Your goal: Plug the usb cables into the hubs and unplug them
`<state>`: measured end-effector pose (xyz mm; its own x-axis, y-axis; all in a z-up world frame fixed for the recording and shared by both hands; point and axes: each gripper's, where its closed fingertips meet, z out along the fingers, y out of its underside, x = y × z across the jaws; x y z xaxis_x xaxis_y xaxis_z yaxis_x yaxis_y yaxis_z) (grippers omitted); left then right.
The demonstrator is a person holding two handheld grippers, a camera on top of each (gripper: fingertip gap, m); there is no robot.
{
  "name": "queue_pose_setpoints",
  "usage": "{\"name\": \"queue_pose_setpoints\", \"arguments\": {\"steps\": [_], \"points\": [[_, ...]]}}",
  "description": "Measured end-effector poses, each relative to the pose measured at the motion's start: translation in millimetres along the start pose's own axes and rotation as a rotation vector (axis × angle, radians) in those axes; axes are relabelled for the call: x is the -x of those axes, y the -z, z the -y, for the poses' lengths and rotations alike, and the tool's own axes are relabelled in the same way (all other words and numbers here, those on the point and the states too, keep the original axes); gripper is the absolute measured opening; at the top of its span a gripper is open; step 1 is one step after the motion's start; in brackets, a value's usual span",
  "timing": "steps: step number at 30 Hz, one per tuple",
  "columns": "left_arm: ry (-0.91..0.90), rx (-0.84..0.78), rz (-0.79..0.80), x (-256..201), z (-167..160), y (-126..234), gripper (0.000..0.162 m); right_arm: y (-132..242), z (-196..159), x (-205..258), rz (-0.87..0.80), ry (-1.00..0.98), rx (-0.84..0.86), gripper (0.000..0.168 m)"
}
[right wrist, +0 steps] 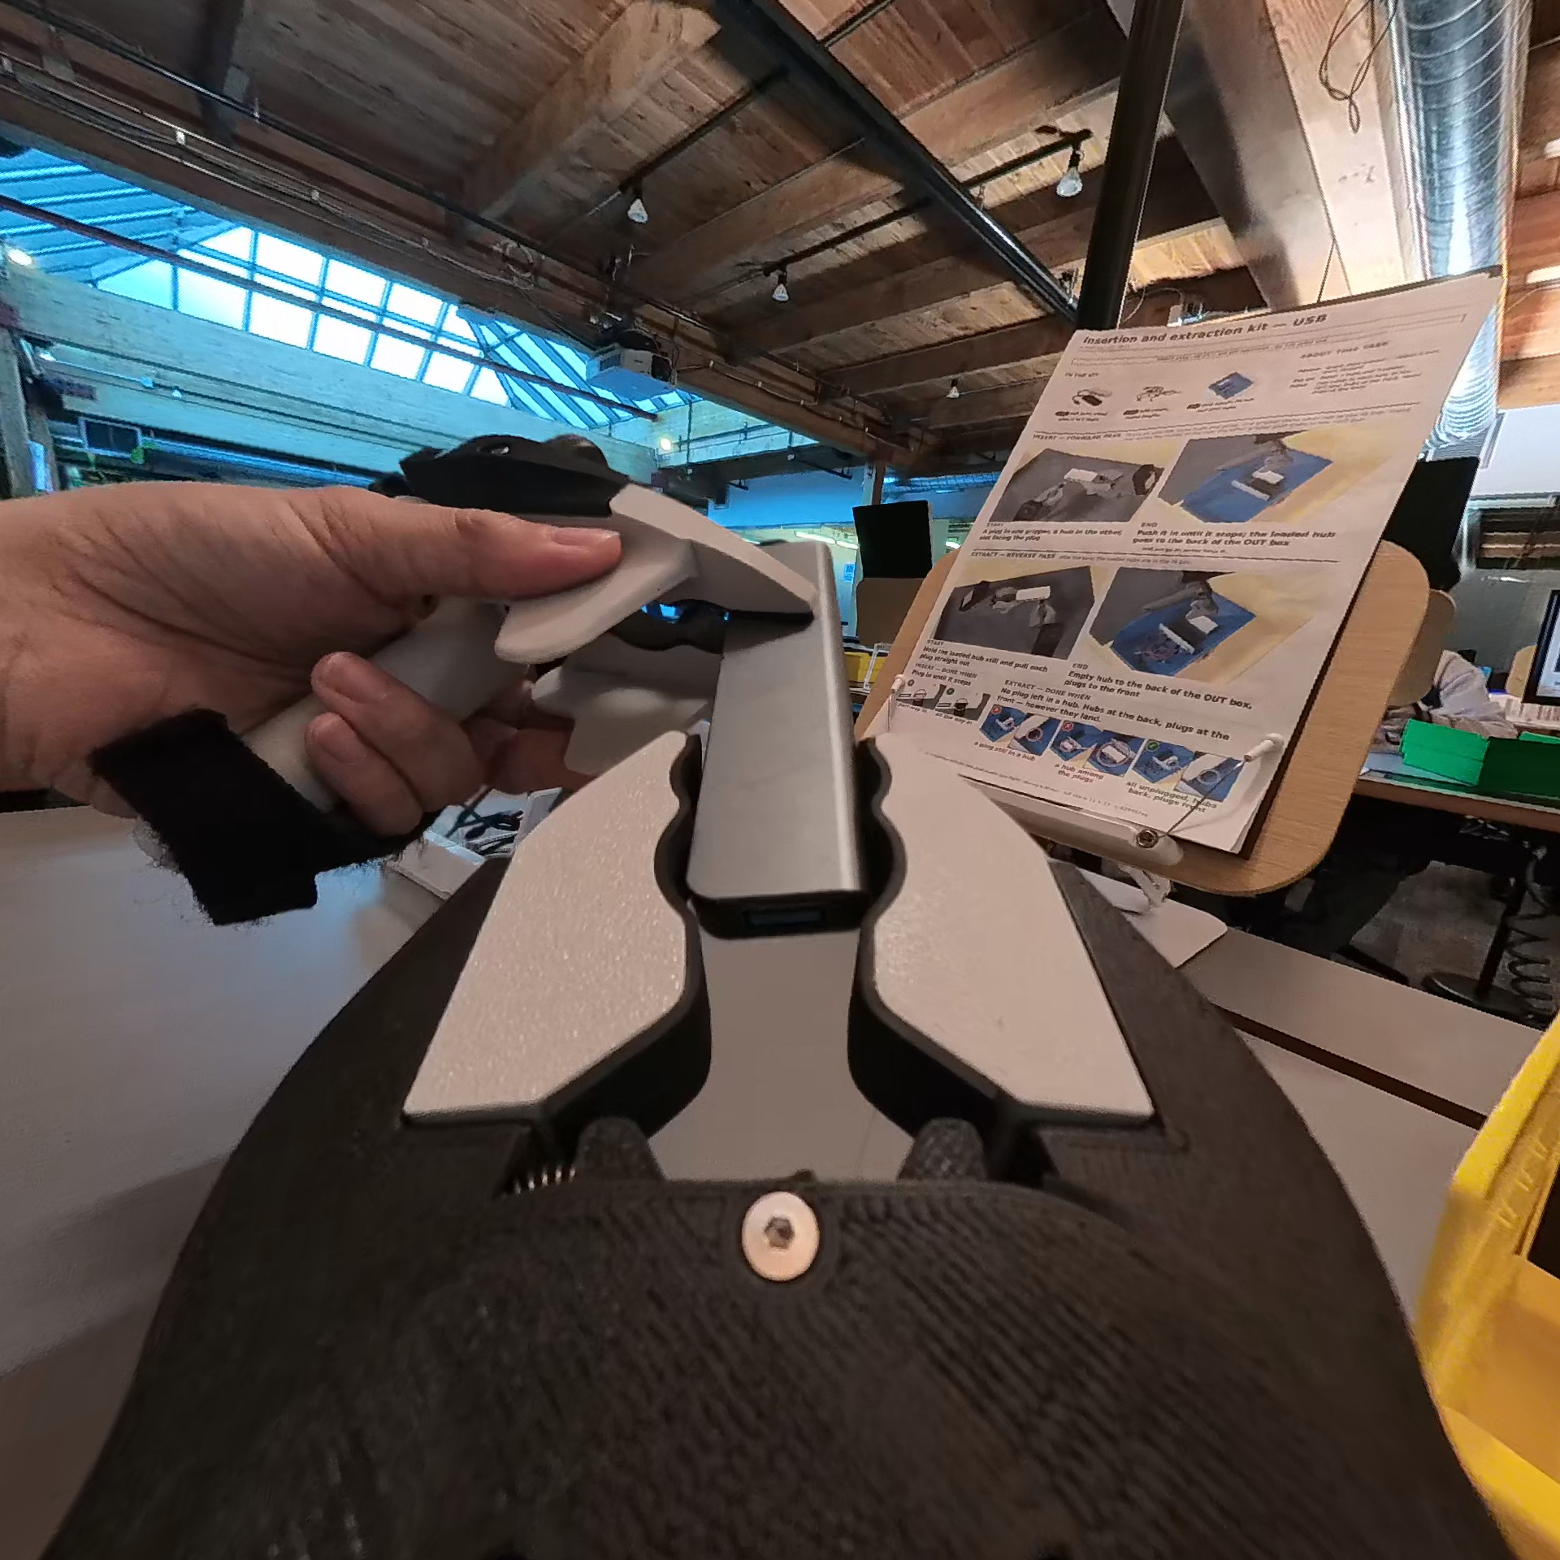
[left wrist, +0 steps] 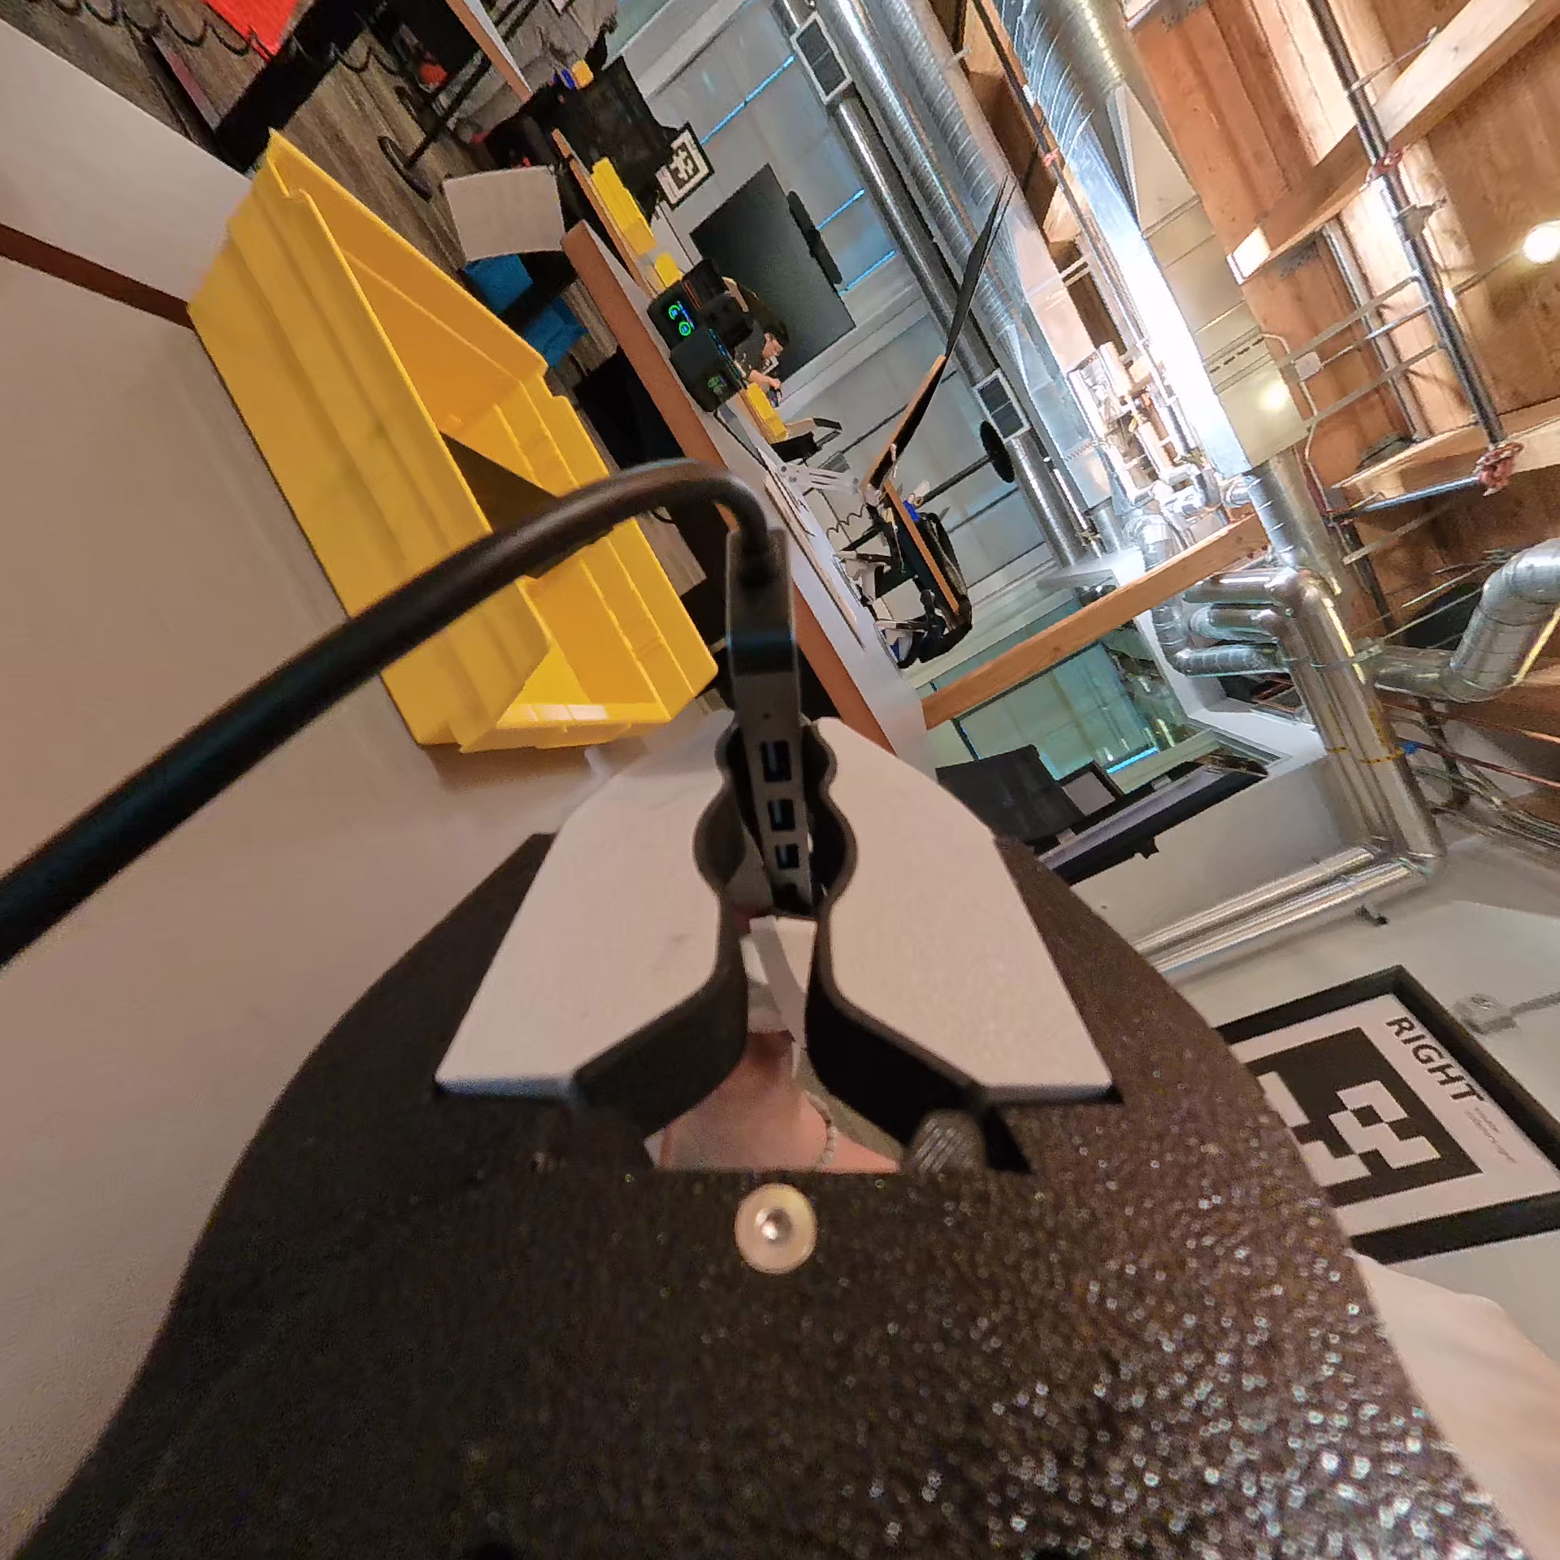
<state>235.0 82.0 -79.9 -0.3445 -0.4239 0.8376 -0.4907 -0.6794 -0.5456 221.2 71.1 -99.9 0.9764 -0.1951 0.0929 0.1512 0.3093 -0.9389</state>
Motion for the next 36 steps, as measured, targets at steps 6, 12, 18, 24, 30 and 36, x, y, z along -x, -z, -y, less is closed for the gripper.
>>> {"name": "queue_pose_setpoints", "arguments": {"steps": [6,12,18,24,30,36], "points": [[-0.037,0.0,0.024,-1.7,2.4,1.6,0.01,0.9,-2.2,0.3,-0.002,-0.004,0.025,0.035],[-0.031,-0.021,-0.03,-3.9,2.9,2.2,0.02,2.3,2.8,0.9,0.026,-0.11,0.0,0.035],[-0.111,-0.008,0.01,-3.7,-0.6,0.2,0.039,3.0,1.2,-3.0,0.017,-0.174,-0.014,0.035],[-0.103,0.003,0.028,3.1,-3.6,0.2,0.039,4.0,2.4,-4.0,0.01,-0.157,-0.014,0.035],[-0.06,0.003,0.018,11.0,-9.0,2.9,0.039,6.3,5.5,-10.1,0.006,-0.163,-0.023,0.035],[0.038,-0.004,-0.054,10.7,-9.2,-0.1,0.013,2.0,-0.1,5.4,0.069,-0.122,0.002,0.035]]}}
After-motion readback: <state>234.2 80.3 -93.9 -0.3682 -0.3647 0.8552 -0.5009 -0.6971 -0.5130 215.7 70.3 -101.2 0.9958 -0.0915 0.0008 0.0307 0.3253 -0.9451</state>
